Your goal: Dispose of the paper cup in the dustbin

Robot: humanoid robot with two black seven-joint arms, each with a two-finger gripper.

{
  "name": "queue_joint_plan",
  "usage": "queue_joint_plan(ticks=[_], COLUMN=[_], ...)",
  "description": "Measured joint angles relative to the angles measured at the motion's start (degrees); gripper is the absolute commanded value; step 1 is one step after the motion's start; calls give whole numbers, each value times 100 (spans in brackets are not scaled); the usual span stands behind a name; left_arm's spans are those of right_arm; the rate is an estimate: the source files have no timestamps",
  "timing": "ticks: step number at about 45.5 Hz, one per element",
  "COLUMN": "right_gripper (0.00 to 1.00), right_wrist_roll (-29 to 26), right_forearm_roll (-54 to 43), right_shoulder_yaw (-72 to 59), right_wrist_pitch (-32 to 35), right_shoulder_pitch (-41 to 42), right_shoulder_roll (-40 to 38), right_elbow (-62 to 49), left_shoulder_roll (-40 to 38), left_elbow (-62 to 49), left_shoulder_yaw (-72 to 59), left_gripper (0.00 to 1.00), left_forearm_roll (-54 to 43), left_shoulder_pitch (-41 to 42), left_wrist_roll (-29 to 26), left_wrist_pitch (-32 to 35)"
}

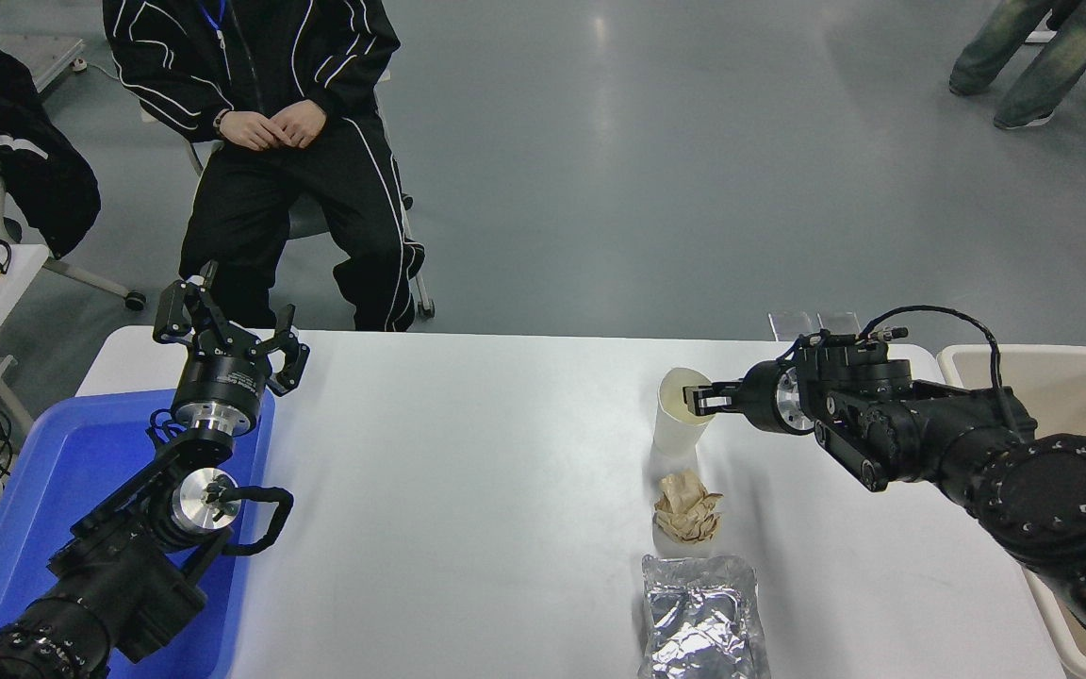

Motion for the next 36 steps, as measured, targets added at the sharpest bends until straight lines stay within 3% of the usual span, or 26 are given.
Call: queue_joint_plan(ticks=[25,36], right_gripper=[0,0], right_wrist_roll=[255,356], right_forearm_roll=[21,945], right_shoulder_yaw=[15,124], right_wrist_pitch=[37,202], right_shoulder_pitch=[12,314], right_shoulder_roll=[-75,-537], right_elbow=[-154,-213], left_shoulder_roll=[0,0], left_elbow=[0,0], left_shoulder_yaw=[0,0], left_gripper=[100,100], left_forearm_roll=[0,0], left_shoulder_pitch=[0,0], left_wrist_roll=[0,0], left_wrist_pitch=[0,0])
